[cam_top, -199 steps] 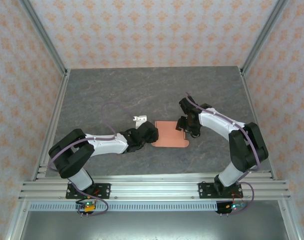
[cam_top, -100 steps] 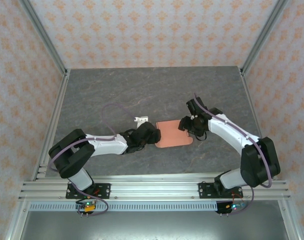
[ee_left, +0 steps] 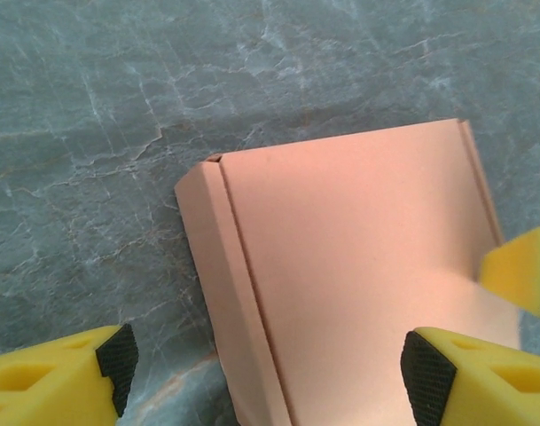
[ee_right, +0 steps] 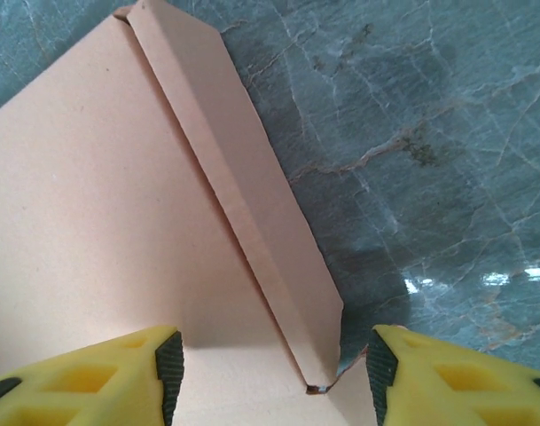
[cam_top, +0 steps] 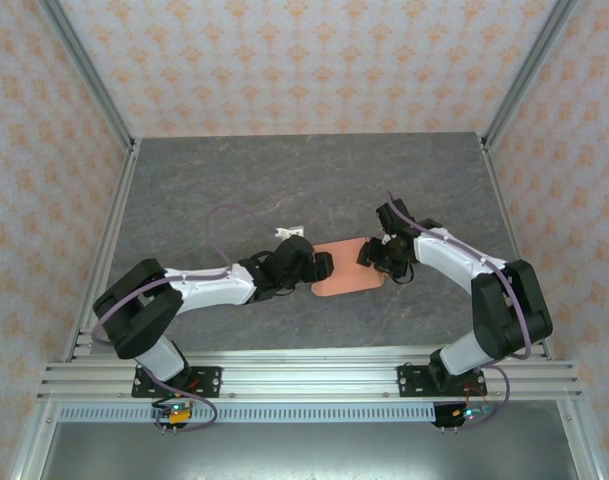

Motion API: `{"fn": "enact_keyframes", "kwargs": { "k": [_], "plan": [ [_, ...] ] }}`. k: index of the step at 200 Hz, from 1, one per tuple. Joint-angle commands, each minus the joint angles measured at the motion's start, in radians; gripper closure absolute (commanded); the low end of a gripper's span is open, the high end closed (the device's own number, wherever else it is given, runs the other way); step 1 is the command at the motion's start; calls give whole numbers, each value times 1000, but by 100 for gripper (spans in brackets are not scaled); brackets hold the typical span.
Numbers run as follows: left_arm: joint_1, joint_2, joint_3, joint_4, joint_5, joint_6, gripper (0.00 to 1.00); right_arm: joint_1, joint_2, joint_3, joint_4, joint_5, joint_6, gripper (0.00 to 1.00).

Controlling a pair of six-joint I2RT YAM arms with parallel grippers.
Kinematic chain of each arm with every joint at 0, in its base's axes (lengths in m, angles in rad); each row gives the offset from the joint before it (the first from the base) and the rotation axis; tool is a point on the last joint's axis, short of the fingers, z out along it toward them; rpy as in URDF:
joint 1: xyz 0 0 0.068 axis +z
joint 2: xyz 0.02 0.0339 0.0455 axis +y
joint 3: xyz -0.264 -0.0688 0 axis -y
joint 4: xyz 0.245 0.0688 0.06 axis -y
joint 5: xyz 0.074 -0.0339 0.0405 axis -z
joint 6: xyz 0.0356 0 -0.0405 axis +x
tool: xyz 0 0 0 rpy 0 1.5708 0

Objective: Fold the paper box

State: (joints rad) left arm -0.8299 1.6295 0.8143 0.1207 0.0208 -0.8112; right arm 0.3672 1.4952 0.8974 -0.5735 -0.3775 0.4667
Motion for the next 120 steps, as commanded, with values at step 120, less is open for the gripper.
{"fn": "enact_keyframes", "kwargs": {
  "k": [120],
  "plan": [
    [76,115,-24,78,160,-24,37,-130,-56,-22,170,-251,-42,34]
  ]
}}
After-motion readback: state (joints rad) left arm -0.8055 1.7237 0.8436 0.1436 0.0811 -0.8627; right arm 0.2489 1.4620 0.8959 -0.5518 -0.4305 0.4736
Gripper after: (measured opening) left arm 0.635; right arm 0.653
